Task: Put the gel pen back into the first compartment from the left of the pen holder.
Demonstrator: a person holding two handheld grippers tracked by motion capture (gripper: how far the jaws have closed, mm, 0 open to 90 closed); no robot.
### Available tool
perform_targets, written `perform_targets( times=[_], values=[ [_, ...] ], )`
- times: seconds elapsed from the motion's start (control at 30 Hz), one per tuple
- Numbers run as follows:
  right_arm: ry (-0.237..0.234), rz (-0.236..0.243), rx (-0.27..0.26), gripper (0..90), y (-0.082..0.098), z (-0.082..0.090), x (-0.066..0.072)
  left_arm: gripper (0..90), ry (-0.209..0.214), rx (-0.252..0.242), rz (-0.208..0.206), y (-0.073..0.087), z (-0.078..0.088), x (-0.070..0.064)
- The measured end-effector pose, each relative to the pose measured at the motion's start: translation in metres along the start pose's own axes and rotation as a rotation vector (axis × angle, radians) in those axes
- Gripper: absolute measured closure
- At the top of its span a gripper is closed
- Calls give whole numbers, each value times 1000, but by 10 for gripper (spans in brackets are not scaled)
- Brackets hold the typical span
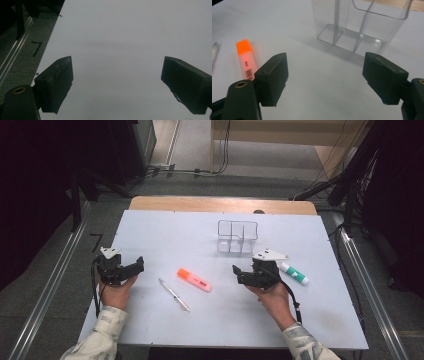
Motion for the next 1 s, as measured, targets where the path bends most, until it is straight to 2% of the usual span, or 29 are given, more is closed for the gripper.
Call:
perform_targets(
  times=[0.07, 0.13, 0.17, 0.27, 0.4, 0.67, 0.93, 1.0],
  values=[
    [-8, 6, 3, 193, 0, -2, 4, 109, -1, 1, -8, 0, 0, -1],
    [-24, 18, 11, 193, 1, -8, 15, 109, -5, -3, -15, 0, 0, -2],
    [-24, 18, 11, 193, 1, -8, 15, 109, -4, -3, -16, 0, 1, -2],
    [-48, 32, 18, 206, 2, -14, 29, 109, -2, -1, -4, 0, 0, 0],
    [-63, 35, 23, 209, 2, -18, 38, 109, -1, 2, 7, 0, 0, 1],
    [-93, 62, 36, 209, 5, -28, 58, 109, 5, 2, 1, 0, 0, 0],
    [-130, 87, 48, 215, 10, -40, 84, 109, 7, 2, 3, 0, -1, 0],
    [-144, 97, 50, 215, 13, -46, 94, 109, 8, 1, 5, 0, -1, 0]
  ],
)
Point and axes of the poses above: each handheld gripper's, and its own axes: z roughly backward along the jaws, y roughly out of its underside, x roughly to its left, the point moved 5 cm from there along -z, roughly forward along the jaws, and after that the axes turned 11 degrees about -z, right-handed, at the moved point
